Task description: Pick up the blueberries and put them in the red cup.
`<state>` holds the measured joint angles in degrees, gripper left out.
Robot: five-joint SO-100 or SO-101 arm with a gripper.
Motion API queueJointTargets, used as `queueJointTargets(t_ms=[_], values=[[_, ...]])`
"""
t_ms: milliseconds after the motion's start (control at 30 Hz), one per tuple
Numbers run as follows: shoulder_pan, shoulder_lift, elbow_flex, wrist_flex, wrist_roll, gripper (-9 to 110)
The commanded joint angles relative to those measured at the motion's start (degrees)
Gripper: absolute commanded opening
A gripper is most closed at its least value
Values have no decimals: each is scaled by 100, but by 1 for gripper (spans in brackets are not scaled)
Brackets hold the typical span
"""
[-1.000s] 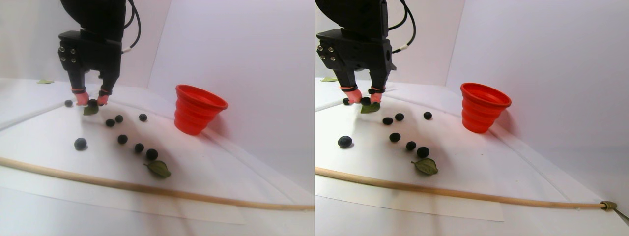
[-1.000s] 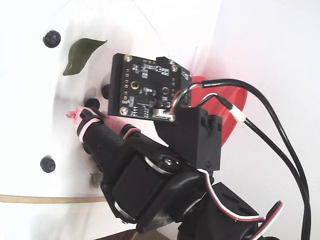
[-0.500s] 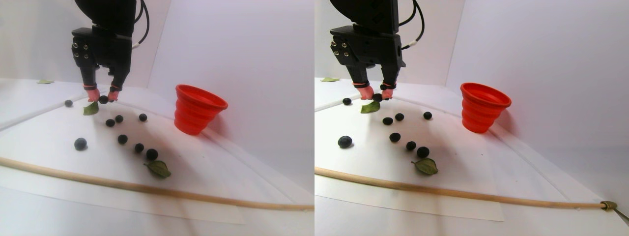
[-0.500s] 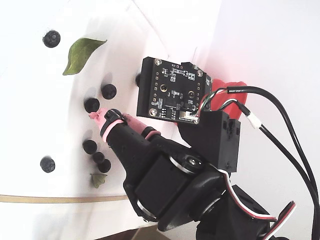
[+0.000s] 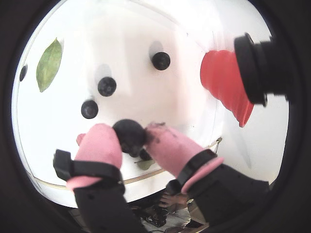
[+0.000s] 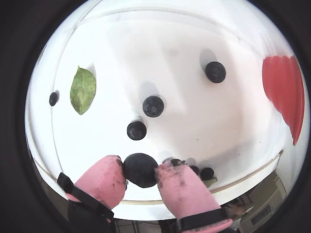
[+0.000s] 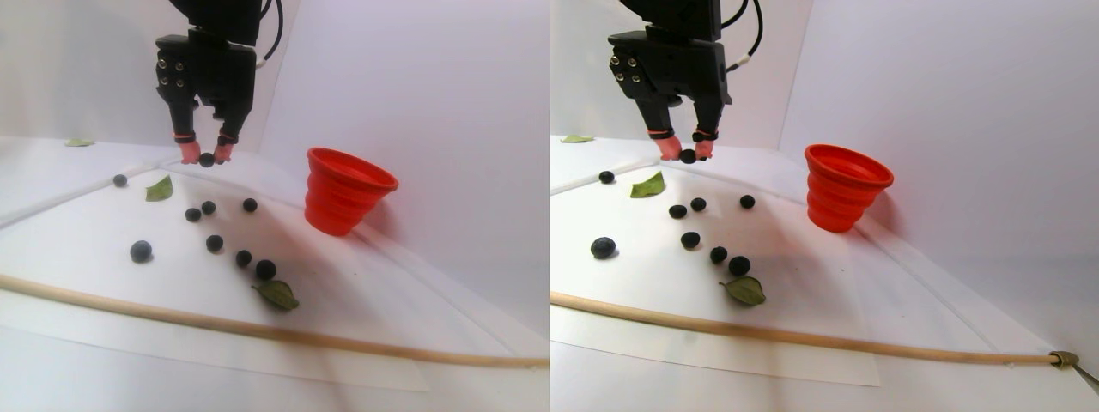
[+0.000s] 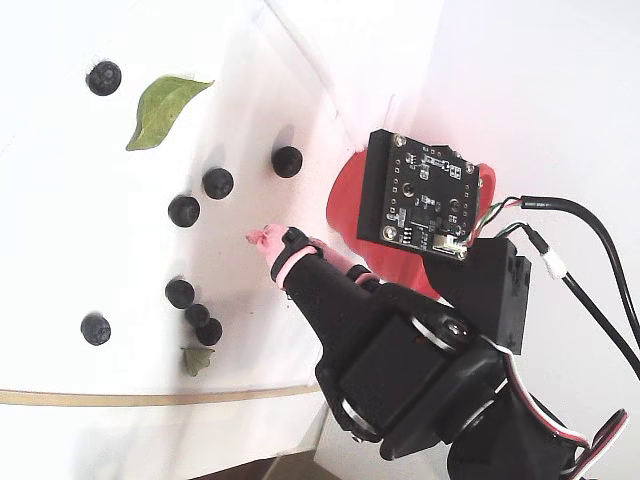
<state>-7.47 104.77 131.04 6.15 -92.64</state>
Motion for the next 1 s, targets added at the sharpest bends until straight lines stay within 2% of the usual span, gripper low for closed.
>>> queueJointTargets(t_ms=[0,967], values=[[352,554,-290,35,-79,11],[1652,510,-1178,369,-334,11]])
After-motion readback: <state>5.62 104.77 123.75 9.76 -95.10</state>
